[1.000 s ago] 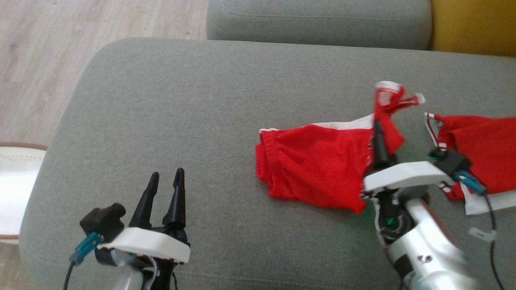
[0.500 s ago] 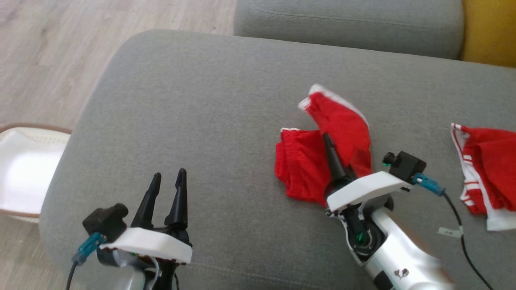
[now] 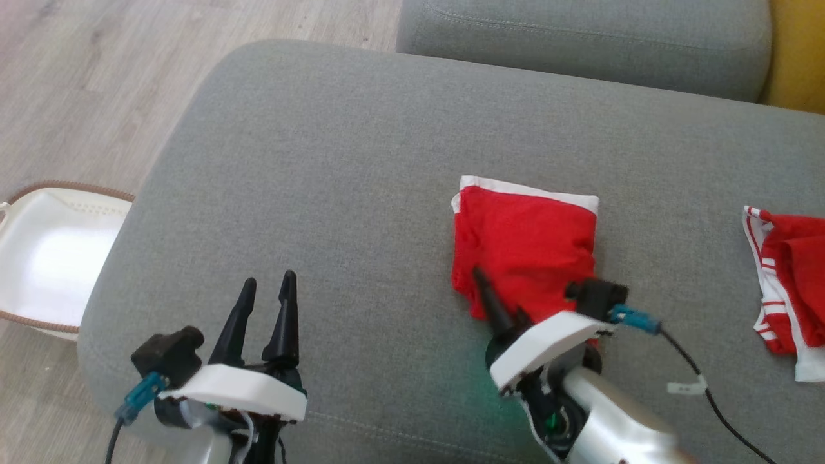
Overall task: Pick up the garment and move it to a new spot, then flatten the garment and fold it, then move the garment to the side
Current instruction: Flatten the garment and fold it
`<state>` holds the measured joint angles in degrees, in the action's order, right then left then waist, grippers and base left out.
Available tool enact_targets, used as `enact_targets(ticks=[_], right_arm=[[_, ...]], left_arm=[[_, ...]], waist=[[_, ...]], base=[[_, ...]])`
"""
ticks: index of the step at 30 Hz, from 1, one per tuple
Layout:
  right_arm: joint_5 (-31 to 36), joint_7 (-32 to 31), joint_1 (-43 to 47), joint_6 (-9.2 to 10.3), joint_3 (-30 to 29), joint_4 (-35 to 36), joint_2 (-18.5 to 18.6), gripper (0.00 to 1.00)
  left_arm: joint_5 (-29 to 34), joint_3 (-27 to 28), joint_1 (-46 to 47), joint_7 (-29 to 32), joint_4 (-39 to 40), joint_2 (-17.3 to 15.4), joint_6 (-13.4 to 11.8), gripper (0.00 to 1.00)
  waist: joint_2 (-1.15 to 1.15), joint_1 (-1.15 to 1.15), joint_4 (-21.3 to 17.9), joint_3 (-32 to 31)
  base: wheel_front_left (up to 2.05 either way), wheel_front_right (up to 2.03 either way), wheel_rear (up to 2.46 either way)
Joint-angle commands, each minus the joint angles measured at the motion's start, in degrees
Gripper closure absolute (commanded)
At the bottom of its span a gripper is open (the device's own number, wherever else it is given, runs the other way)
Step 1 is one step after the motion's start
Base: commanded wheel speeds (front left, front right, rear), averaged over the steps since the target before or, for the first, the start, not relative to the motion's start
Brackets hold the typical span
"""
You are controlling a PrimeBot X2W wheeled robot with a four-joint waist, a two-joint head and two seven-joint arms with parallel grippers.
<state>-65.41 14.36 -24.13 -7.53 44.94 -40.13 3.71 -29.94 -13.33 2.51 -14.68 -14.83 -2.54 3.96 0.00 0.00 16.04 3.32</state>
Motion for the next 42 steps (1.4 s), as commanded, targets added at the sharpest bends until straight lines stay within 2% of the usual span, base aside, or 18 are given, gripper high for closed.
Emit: enact_targets(ticks=[1, 6, 11, 15, 20, 23, 26, 29, 33, 36, 42], right_arm=[[0.06, 0.63, -1.78, 0.04, 1.72, 1.2, -0.83, 0.0], [-0.37, 0.63, -3.17, 0.04, 7.59, -1.81, -0.83, 0.0], [-4.47, -1.02, -3.92, 0.04, 11.87, -4.26, -0.83, 0.0], [-5.63, -1.67, -6.29, 0.04, 16.03, -3.58, -0.83, 0.0], [-3.86, 0.11, -9.74, 0.04, 15.7, -4.39, -0.83, 0.0], [5.48, 0.59, -13.75, 0.04, 7.87, -5.8, -0.83, 0.0], [19.7, 0.61, -13.99, 0.04, -2.99, -4.53, -0.35, 0.0], [33.93, 0.62, -10.21, 0.04, -13.97, 0.73, 0.66, 0.0], [48.52, 0.62, -2.69, 0.04, -26.22, 9.78, 0.62, 0.0], [55.65, 0.62, 2.4, 0.04, -31.65, 15.26, 0.08, 0.0], [61.58, 0.63, 9.38, 0.04, -37.15, 21.7, -0.72, 0.0]], left_arm=[[-0.27, 1.75, 1.43, -0.32, 1.7, -0.33, -0.23, 0.0], [-0.57, 1.59, 1.68, -0.32, 1.49, -0.33, -0.28, 0.0], [-0.89, 1.36, 1.86, -0.32, 1.39, -0.33, -0.43, 0.0], [-1.08, 1.89, 1.87, -0.32, 1.58, -0.33, -0.63, 0.0], [-0.81, 2.77, 2.07, -0.32, 1.85, -0.33, -0.6, 0.0], [-0.76, 3.92, 2.56, -0.32, 3.14, -0.33, -0.52, 0.0], [-0.73, 4.66, 2.9, -0.32, 4.36, -0.33, -0.55, 0.0], [-0.8, 5.07, 3.41, -0.32, 5.45, -0.33, -0.5, 0.0], [-0.89, 5.42, 4.24, -0.32, 6.97, -0.33, -0.44, 0.0], [-0.83, 5.84, 4.52, -0.32, 8.03, -0.33, -0.55, 0.0], [2.02, 6.13, 3.82, -0.32, 9.0, -0.33, -0.76, 0.0]], waist=[[0.0, 0.0, -0.05, 0.13], [0.0, 0.0, -0.35, 0.56], [0.0, 0.0, -0.82, 0.78], [0.0, 0.0, -2.13, 1.04], [0.0, 0.0, -4.37, 0.78], [0.0, 0.0, -7.24, 0.45], [0.0, 0.0, -9.25, 0.36], [0.0, 0.0, -10.66, 0.4], [0.0, 0.0, -11.89, 0.37], [0.0, 0.0, -12.57, 0.2], [0.0, 0.0, -13.5, -0.22]], base=[[0.0, 0.0, 0.0], [0.0, 0.0, 0.0], [0.0, 0.0, 0.0], [0.0, 0.0, 0.0], [0.0, 0.0, 0.0], [0.0, 0.0, 0.0], [0.0, 0.0, 0.0], [0.0, 0.0, 0.0], [0.0, 0.0, 0.0], [0.0, 0.0, 0.0], [0.0, 0.0, 0.0]])
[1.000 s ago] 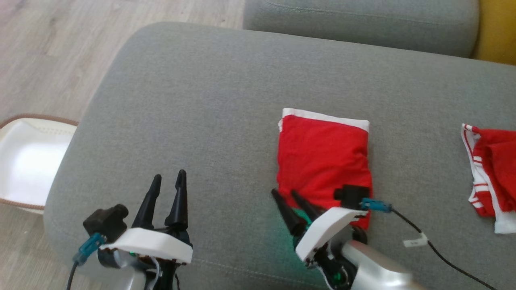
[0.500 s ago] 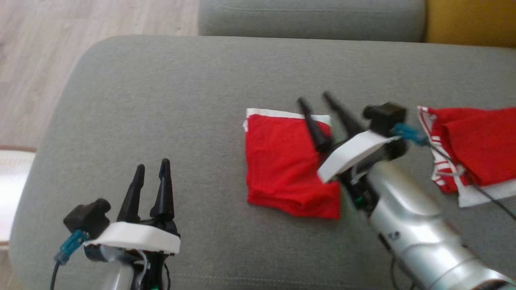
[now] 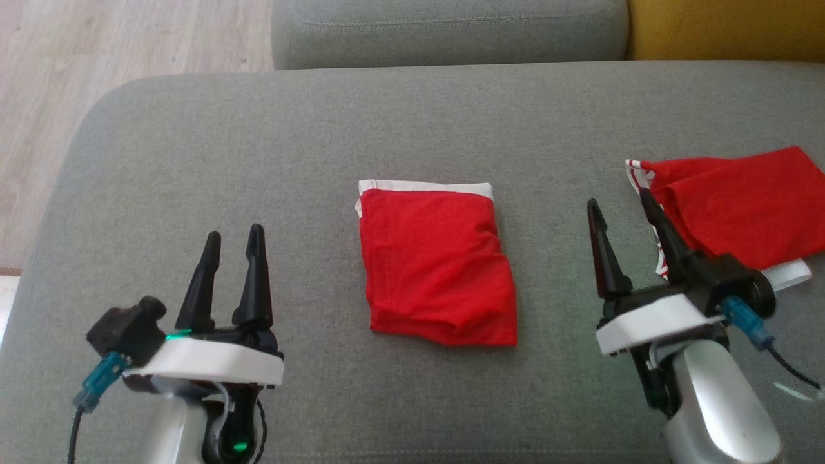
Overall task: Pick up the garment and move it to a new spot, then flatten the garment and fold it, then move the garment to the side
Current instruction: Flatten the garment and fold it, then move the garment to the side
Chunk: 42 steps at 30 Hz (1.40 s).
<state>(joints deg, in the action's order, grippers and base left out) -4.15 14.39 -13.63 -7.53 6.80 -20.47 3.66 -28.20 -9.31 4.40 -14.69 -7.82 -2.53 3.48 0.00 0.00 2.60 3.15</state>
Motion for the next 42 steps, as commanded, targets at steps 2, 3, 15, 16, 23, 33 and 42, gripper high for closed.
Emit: enact_targets(ticks=[2, 3, 15, 16, 23, 33, 42], right_arm=[[0.12, 0.61, 0.46, 0.04, 0.43, 3.02, -0.74, 0.0], [-0.2, 0.61, 1.08, 0.04, 0.39, 3.44, -0.75, 0.0], [-2.9, 0.61, 4.0, 0.04, 0.19, 3.64, -0.78, 0.0], [-3.0, 0.61, 3.99, 0.04, 0.14, 3.45, -0.78, 0.0], [-9.07, -0.29, 3.03, 0.04, 2.98, 0.47, -0.78, 0.0], [-26.79, -1.95, -5.18, 0.04, 13.18, -11.68, -0.78, 0.0], [-36.35, -2.59, -12.97, 0.04, 19.69, -24.91, -0.78, 0.0]], left_arm=[[0.62, 2.27, 1.41, -0.3, 2.02, -0.34, -0.42, 0.0], [1.39, 2.25, 1.16, -0.3, 2.0, -0.34, -0.45, 0.0], [2.18, 0.69, -0.52, -0.3, 0.77, -0.34, -0.34, 0.0], [2.17, 0.6, -0.42, -0.3, 0.75, -0.34, -0.28, 0.0], [2.01, 0.02, 0.33, -0.3, 0.35, -0.34, 0.12, 0.0], [1.59, -2.26, 3.07, -0.3, -1.24, -0.34, 0.82, 0.0], [1.26, -2.81, 4.03, -0.3, -2.15, -0.34, 0.74, 0.0]], waist=[[0.0, 0.0, -0.23, -0.22], [0.0, 0.0, -0.31, -0.28], [0.0, 0.0, -0.19, -0.56], [0.0, 0.0, -0.13, -0.42], [0.0, 0.0, 0.49, 1.47], [0.0, 0.0, 3.89, 5.89], [0.0, 0.0, 6.42, 7.51]], base=[[0.0, 0.0, 0.0], [0.0, 0.0, 0.0], [0.0, 0.0, 0.0], [0.0, 0.0, 0.0], [0.0, 0.0, 0.0], [0.0, 0.0, 0.0], [0.0, 0.0, 0.0]])
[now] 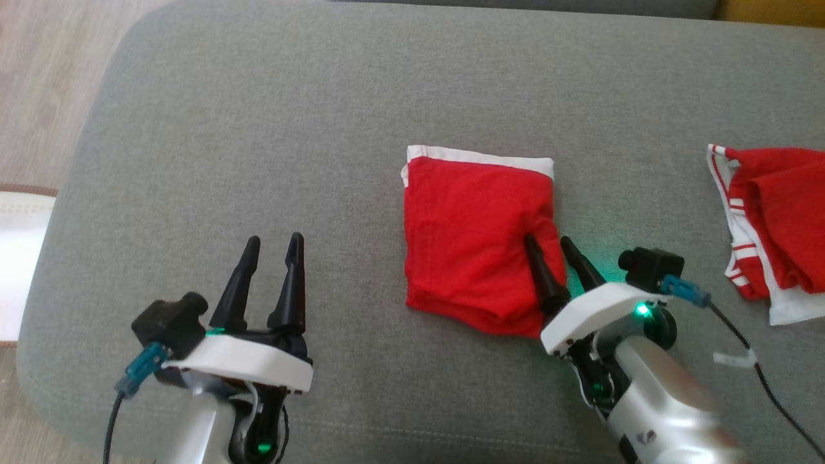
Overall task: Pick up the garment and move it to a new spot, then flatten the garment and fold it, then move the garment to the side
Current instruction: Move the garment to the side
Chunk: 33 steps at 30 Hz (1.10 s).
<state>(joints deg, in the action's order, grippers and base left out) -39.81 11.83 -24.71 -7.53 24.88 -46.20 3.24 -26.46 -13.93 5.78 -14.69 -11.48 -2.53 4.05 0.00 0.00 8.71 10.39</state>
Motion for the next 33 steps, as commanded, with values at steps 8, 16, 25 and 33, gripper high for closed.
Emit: enact_targets(ticks=[8, 16, 25, 33], right_arm=[[-0.24, 1.44, -7.03, 0.04, 9.1, -6.6, -0.36, 1.0], [22.7, 3.14, -13.54, 0.04, 6.21, -6.08, 0.0, 1.0], [40.91, 3.12, -13.17, 0.04, 4.46, 5.35, 9.31, 1.0], [36.36, -3.45, -18.38, 0.04, 12.15, 12.83, 27.42, 1.0]], left_arm=[[-1.09, 1.71, 3.11, -0.3, 1.47, -0.34, -0.2, 0.0], [-0.45, 2.1, 3.31, -0.3, 2.06, -0.34, -0.05, 0.0], [0.84, 0.32, 5.33, -0.3, 2.29, -0.34, 0.76, 0.0], [1.78, -1.86, 9.23, -0.3, 1.9, -0.34, 1.69, 0.0]], waist=[[0.0, 0.0, 0.09, 1.02], [0.0, 0.0, -5.28, 1.16], [0.0, 0.0, -12.49, 2.59], [0.0, 0.0, -18.62, 6.46]], base=[[0.0, 0.0, 0.0], [0.0, 0.0, 0.0], [0.0, 0.0, 0.0], [0.0, 0.0, 0.0]])
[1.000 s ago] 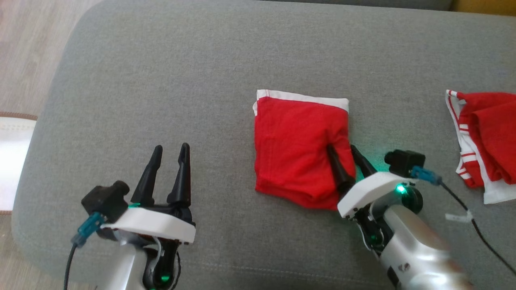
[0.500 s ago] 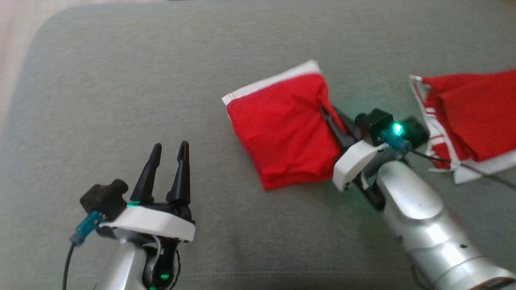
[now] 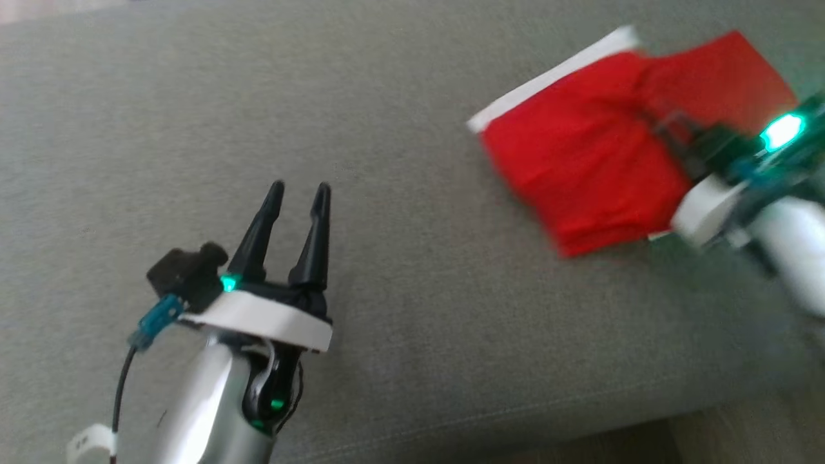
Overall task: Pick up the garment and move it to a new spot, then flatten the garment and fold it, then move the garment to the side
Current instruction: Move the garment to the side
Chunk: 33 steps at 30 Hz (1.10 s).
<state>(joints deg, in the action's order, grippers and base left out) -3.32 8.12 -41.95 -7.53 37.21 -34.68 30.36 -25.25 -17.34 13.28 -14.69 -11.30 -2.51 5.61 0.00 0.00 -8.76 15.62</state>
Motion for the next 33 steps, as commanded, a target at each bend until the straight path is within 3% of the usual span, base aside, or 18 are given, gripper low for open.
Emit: enact_targets(ticks=[1, 5, 9, 24, 25, 26, 27, 33], right_arm=[[-0.64, -0.44, -1.94, 0.04, 0.21, 1.89, 2.37, 1.0], [-2.35, -3.27, -4.58, 0.04, -0.72, 2.31, 8.6, 1.0], [-2.21, -5.82, -5.02, 0.04, -2.54, 1.51, 11.52, 1.0], [3.92, -11.82, 0.16, 0.04, -13.56, 4.84, 10.33, 1.0], [3.9, -11.91, 0.61, 0.04, -14.07, 5.34, 10.08, 0.69], [3.85, -12.02, 1.05, 0.04, -14.55, 5.81, 9.83, 0.56], [3.83, -12.18, 1.48, 0.04, -14.92, 6.3, 9.58, 0.01], [3.61, -14.01, 3.11, 0.04, -17.8, 9.22, 8.63, 0.0]], left_arm=[[0.64, 1.39, 2.19, -0.3, 1.66, -0.37, 0.21, 0.0], [0.67, 0.96, 3.79, -0.3, 1.41, -0.37, 0.52, 0.0], [0.38, 0.8, 4.48, -0.3, 1.18, -0.37, 0.76, 0.0], [0.58, 2.26, 4.5, -0.31, 0.57, -0.37, 1.3, 0.0], [0.6, 2.32, 4.43, -0.31, 0.56, -0.37, 1.33, 0.0], [0.62, 2.36, 4.39, -0.31, 0.52, -0.37, 1.35, 0.0], [0.62, 2.37, 4.36, -0.31, 0.46, -0.37, 1.37, 0.0], [0.36, 2.46, 4.03, -0.31, 0.2, -0.37, 1.46, 0.0]], waist=[[0.0, 0.0, -1.47, 1.72], [0.0, 0.0, -1.79, 3.4], [0.0, 0.0, -1.35, 4.58], [0.0, 0.0, -0.36, 5.96], [0.0, 0.0, -0.41, 5.93], [0.0, 0.0, -0.47, 5.91], [0.0, 0.0, -0.5, 5.87], [0.0, 0.0, -0.52, 5.13]], base=[[0.0, 0.0, 0.0], [0.0, 0.0, 0.0], [0.0, 0.0, 0.0], [0.0, 0.0, 0.0], [0.0, 0.0, 0.0], [0.0, 0.0, 0.0], [0.0, 0.0, 0.0], [0.0, 0.0, 0.0]])
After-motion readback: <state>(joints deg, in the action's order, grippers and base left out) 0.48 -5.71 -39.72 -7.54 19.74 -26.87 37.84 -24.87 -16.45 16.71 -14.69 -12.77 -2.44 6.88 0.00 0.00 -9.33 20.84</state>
